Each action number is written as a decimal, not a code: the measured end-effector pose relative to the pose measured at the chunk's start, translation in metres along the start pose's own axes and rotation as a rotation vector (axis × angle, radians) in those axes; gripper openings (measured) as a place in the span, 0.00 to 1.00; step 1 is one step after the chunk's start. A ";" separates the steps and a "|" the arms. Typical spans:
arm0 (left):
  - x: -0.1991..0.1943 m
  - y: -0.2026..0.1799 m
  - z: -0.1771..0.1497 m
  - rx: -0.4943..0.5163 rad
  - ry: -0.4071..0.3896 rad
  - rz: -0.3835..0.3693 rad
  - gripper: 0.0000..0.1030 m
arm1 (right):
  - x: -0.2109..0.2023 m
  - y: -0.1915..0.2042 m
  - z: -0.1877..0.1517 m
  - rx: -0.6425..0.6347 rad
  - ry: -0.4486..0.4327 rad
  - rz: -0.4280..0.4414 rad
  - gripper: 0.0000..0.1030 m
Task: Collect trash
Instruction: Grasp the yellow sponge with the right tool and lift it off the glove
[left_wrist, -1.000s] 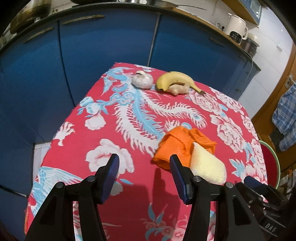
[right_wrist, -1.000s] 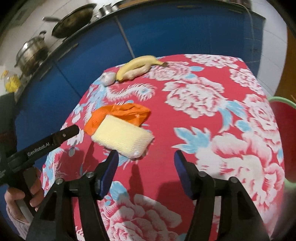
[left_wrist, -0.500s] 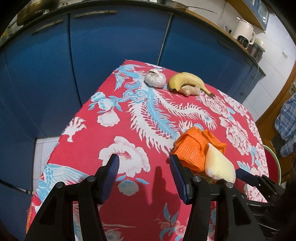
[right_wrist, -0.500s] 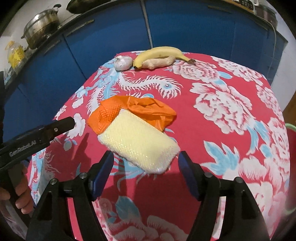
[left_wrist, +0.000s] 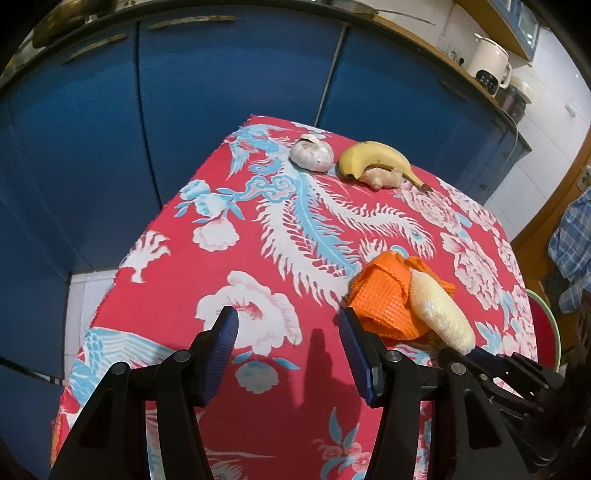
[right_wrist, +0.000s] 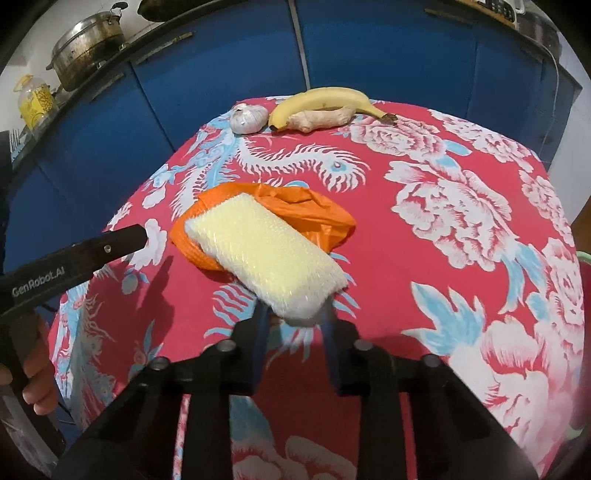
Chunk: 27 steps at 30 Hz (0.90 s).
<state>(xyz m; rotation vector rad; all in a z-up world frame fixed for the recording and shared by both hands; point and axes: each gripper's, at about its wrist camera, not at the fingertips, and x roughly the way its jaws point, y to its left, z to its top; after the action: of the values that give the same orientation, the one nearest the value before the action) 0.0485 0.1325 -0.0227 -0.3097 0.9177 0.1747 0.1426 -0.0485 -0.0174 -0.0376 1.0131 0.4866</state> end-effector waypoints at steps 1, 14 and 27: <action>0.000 -0.002 0.000 0.004 0.000 -0.002 0.56 | -0.002 -0.002 -0.001 0.004 -0.006 0.000 0.19; 0.008 -0.027 0.003 0.057 0.017 -0.055 0.56 | -0.028 -0.024 -0.007 0.044 -0.064 -0.027 0.05; 0.006 -0.017 0.005 0.035 0.009 -0.034 0.56 | -0.021 -0.014 0.002 0.024 -0.058 0.044 0.65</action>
<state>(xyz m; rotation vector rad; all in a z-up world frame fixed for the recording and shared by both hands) 0.0604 0.1185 -0.0216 -0.2933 0.9225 0.1255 0.1410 -0.0686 -0.0017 0.0201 0.9647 0.5131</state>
